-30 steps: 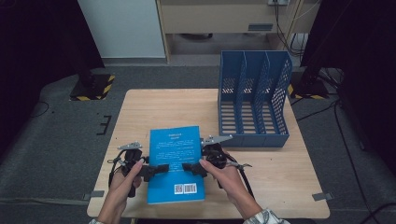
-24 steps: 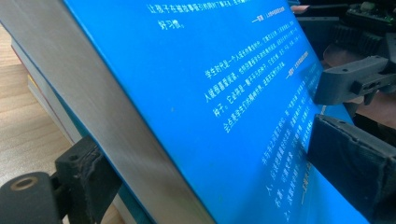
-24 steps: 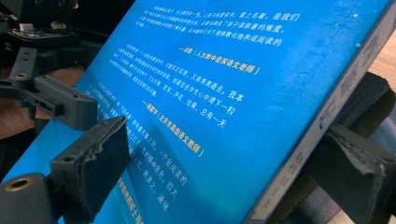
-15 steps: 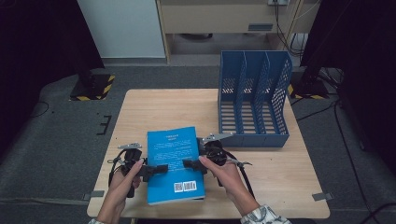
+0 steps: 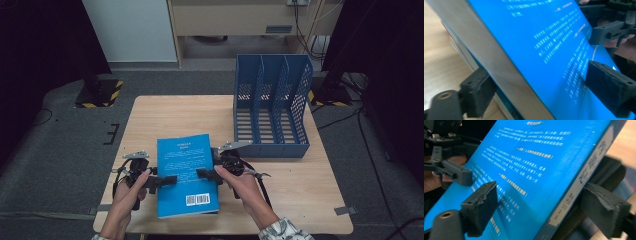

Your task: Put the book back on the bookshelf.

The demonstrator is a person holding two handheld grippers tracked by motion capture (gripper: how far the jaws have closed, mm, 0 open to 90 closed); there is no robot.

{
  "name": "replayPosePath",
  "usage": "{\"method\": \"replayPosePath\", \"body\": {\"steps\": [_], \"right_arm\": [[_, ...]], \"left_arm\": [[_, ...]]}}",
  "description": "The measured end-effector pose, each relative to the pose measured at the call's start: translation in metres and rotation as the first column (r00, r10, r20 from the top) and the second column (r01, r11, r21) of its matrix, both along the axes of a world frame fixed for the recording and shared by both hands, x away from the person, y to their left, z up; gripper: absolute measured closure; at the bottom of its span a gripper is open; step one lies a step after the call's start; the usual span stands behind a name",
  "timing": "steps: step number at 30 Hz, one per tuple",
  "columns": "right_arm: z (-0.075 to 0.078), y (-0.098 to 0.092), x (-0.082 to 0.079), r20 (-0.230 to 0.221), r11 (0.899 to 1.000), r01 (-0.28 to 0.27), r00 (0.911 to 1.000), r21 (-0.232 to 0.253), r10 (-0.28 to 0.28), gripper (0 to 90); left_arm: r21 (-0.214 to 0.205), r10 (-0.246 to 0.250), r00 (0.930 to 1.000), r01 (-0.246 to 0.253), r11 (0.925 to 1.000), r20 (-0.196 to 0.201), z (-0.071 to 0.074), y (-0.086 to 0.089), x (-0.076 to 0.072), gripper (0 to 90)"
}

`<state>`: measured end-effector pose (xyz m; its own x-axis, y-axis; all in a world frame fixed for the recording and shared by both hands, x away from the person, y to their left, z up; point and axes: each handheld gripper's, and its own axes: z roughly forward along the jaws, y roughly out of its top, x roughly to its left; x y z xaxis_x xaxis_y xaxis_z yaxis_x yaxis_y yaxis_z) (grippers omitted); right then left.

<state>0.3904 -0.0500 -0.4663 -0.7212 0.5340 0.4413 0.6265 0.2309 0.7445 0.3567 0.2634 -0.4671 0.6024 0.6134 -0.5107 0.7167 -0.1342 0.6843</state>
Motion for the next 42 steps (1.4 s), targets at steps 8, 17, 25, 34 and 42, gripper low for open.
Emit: {"method": "replayPosePath", "body": {"steps": [8, 17, 25, 34, 42], "right_arm": [[0.012, 0.004, 0.004, 0.013, 1.000, -0.018, 0.9998, 0.012, 0.018, 19.4], [0.020, 0.006, 0.009, 0.001, 1.000, -0.019, 0.9998, -0.009, 0.019, 20.5], [0.035, 0.008, 0.018, 0.026, 1.000, -0.001, 0.9997, -0.018, 0.002, 27.9], [0.044, 0.006, 0.024, 0.050, 1.000, 0.014, 0.9987, -0.007, -0.013, 31.6], [0.053, 0.008, 0.028, 0.073, 0.999, 0.006, 0.9973, -0.040, -0.003, 32.4]], "left_arm": [[0.021, -0.005, 0.9994, 0.004, 0.9998, 0.033, 0.010, -0.001, 0.001, 16.1], [0.037, -0.003, 0.9991, 0.002, 0.9993, 0.043, 0.020, -0.001, 0.007, 17.4], [0.061, 0.007, 0.9979, -0.011, 0.9981, 0.065, 0.035, 0.001, 0.017, 23.9], [0.097, 0.008, 0.9958, -0.017, 0.9951, 0.091, 0.049, -0.001, 0.027, 25.7], [0.101, 0.027, 0.9941, -0.038, 0.9942, 0.105, 0.057, 0.000, 0.031, 30.3]]}}
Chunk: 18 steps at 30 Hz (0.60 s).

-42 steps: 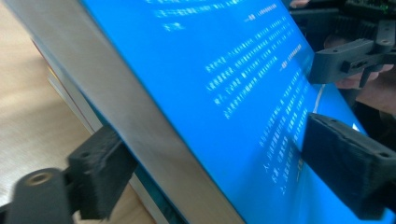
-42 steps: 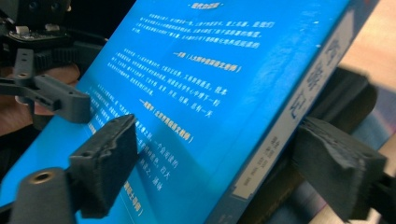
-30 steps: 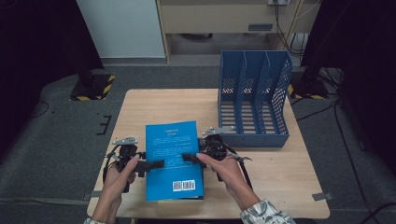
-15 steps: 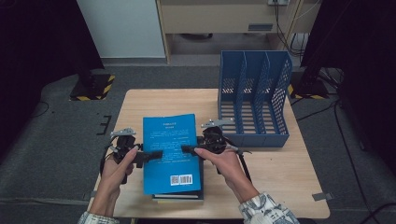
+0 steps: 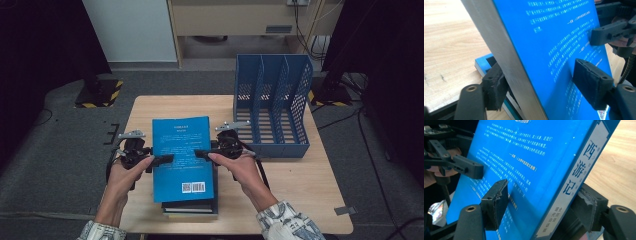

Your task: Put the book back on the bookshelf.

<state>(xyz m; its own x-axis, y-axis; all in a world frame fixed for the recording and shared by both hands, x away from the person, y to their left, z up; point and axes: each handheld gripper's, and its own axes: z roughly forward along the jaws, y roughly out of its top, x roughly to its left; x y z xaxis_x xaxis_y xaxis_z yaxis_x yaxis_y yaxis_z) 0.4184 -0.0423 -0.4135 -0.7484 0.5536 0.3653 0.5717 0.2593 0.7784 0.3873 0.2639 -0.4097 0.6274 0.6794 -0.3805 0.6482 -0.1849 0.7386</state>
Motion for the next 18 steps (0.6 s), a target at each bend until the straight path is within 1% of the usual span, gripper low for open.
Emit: {"method": "replayPosePath", "body": {"steps": [4, 5, 6, 7, 9, 12, 16, 17, 18], "right_arm": [[0.009, 0.001, 0.002, 0.032, 1.000, -0.001, 0.9995, -0.017, 0.001, 33.9], [0.014, 0.001, 0.004, 0.044, 1.000, 0.001, 0.9990, -0.020, 0.000, 35.4], [0.014, 0.001, 0.004, 0.044, 1.000, 0.001, 0.9990, -0.020, 0.000, 35.4], [0.017, 0.001, 0.004, 0.055, 1.000, 0.001, 0.9985, -0.024, 0.000, 35.8], [0.023, 0.003, 0.006, 0.079, 0.999, 0.006, 0.9969, -0.042, -0.003, 36.6], [0.026, 0.002, 0.007, 0.087, 0.999, 0.009, 0.9962, -0.039, -0.005, 37.8], [0.033, 0.001, 0.008, 0.113, 0.999, 0.010, 0.9936, -0.038, -0.006, 39.3], [0.038, 0.001, 0.010, 0.129, 0.999, 0.015, 0.9917, -0.042, -0.009, 39.7], [0.038, 0.001, 0.010, 0.129, 0.999, 0.015, 0.9917, -0.042, -0.009, 40.2]], "left_arm": [[-0.008, 0.013, 0.9996, -0.013, 0.9999, 0.024, 0.008, 0.002, 0.002, 35.0], [-0.001, 0.016, 0.9994, -0.016, 0.9999, 0.032, 0.013, 0.002, 0.004, 36.4], [-0.001, 0.016, 0.9994, -0.016, 0.9999, 0.032, 0.013, 0.002, 0.004, 36.7], [0.007, 0.018, 0.9993, -0.018, 0.9998, 0.034, 0.015, 0.002, 0.005, 36.7], [0.022, 0.019, 0.9988, -0.020, 0.9996, 0.044, 0.019, 0.001, 0.007, 38.2], [0.026, 0.018, 0.9976, -0.020, 0.9995, 0.067, 0.025, 0.001, 0.008, 39.5], [0.039, 0.018, 0.9952, -0.022, 0.9990, 0.096, 0.032, -0.002, 0.010, 41.1], [0.042, 0.020, 0.9945, -0.025, 0.9988, 0.103, 0.034, -0.002, 0.011, 41.9], [0.047, 0.023, 0.9935, -0.028, 0.9985, 0.111, 0.036, -0.003, 0.012, 41.9]]}}
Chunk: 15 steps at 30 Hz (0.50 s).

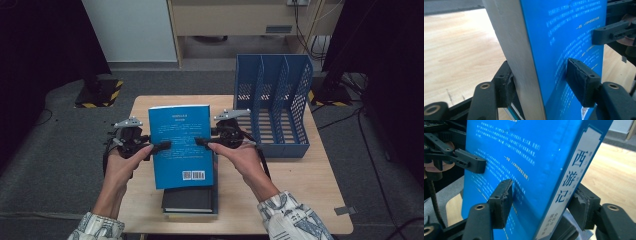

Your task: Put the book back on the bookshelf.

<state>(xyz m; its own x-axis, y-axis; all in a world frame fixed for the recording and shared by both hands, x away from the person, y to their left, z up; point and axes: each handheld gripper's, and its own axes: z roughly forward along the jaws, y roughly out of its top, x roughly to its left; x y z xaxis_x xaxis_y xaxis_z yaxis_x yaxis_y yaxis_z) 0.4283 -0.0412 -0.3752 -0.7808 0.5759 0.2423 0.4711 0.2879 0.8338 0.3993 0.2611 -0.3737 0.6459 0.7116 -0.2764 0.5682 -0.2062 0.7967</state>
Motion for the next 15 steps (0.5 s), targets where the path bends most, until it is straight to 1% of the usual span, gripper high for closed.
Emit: {"method": "replayPosePath", "body": {"steps": [1, 2, 3, 5, 6, 7, 10, 12, 13, 15], "right_arm": [[0.005, 0.000, 0.002, 0.011, 1.000, 0.008, 0.9999, -0.003, -0.008, 41.5], [0.005, 0.000, 0.002, 0.011, 1.000, 0.008, 0.9999, -0.003, -0.008, 41.5], [0.009, 0.000, 0.004, 0.028, 1.000, 0.009, 0.9996, -0.007, -0.009, 42.5], [0.012, 0.000, 0.006, 0.039, 1.000, 0.011, 0.9992, -0.016, -0.011, 43.1], [0.012, 0.000, 0.006, 0.039, 1.000, 0.011, 0.9992, -0.016, -0.011, 43.1], [0.015, 0.000, 0.008, 0.047, 1.000, 0.014, 0.9988, -0.025, -0.013, 43.5], [0.016, 0.000, 0.010, 0.052, 0.999, 0.015, 0.9985, -0.030, -0.013, 44.1], [0.018, 0.000, 0.012, 0.059, 0.999, 0.021, 0.9981, -0.033, -0.019, 44.4], [0.019, 0.000, 0.015, 0.066, 0.999, 0.025, 0.9976, -0.034, -0.023, 45.0], [0.020, 0.000, 0.016, 0.070, 0.999, 0.029, 0.9972, -0.038, -0.026, 45.2]], "left_arm": [[0.003, 0.003, 0.9999, -0.003, 1.0000, 0.013, 0.004, 0.000, 0.002, 43.1], [0.003, 0.003, 0.9999, -0.003, 1.0000, 0.013, 0.004, 0.000, 0.002, 43.9], [0.003, 0.006, 0.9998, -0.006, 1.0000, 0.020, 0.005, -0.001, 0.003, 44.3], [0.011, 0.009, 0.9993, -0.010, 0.9999, 0.035, 0.009, -0.002, 0.006, 45.1], [0.011, 0.009, 0.9993, -0.010, 0.9999, 0.035, 0.009, -0.002, 0.006, 45.2], [0.021, 0.009, 0.9992, -0.010, 0.9997, 0.040, 0.011, -0.002, 0.008, 45.3], [0.033, 0.011, 0.9988, -0.013, 0.9994, 0.047, 0.014, -0.003, 0.011, 45.7], [0.052, 0.011, 0.9981, -0.014, 0.9985, 0.061, 0.016, -0.005, 0.014, 46.2], [0.060, 0.013, 0.9971, -0.018, 0.9980, 0.076, 0.018, -0.007, 0.017, 46.6], [0.064, 0.010, 0.9967, -0.015, 0.9978, 0.081, 0.019, -0.007, 0.019, 46.8]]}}
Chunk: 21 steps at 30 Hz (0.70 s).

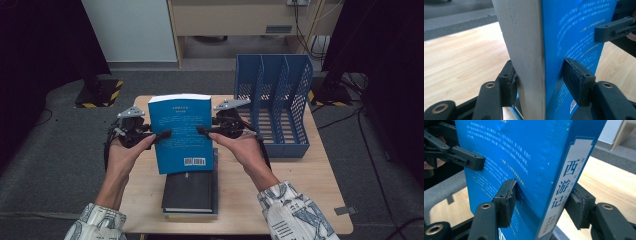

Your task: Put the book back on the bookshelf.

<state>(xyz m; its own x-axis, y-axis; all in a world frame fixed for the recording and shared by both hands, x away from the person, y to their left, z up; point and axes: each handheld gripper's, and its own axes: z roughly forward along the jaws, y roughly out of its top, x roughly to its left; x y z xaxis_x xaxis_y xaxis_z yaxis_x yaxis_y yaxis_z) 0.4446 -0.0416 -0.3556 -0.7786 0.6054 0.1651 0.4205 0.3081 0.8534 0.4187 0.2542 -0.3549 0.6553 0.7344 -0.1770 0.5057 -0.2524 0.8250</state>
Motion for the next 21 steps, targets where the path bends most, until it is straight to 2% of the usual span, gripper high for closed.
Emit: {"method": "replayPosePath", "body": {"steps": [6, 12, 17, 21], "right_arm": [[0.002, 0.000, 0.009, 0.035, 1.000, 0.023, 0.9991, -0.017, -0.022, 45.6], [0.004, 0.001, 0.015, 0.048, 0.999, 0.033, 0.9983, -0.024, -0.032, 46.7], [0.005, 0.000, 0.008, 0.065, 0.999, 0.021, 0.9977, -0.024, -0.020, 48.5], [0.007, 0.000, -0.008, 0.088, 1.000, 0.000, 0.9961, -0.025, 0.002, 51.0]], "left_arm": [[0.000, 0.011, 0.9996, -0.011, 0.9999, 0.025, 0.001, -0.003, 0.014, 47.2], [-0.003, 0.017, 0.9993, -0.017, 0.9999, 0.035, 0.002, -0.003, 0.021, 46.5], [-0.003, 0.009, 0.9979, -0.008, 1.0000, 0.064, 0.000, -0.001, 0.014, 45.4], [-0.005, 0.011, 0.9967, -0.011, 0.9999, 0.080, -0.001, 0.000, 0.002, 41.5]]}}
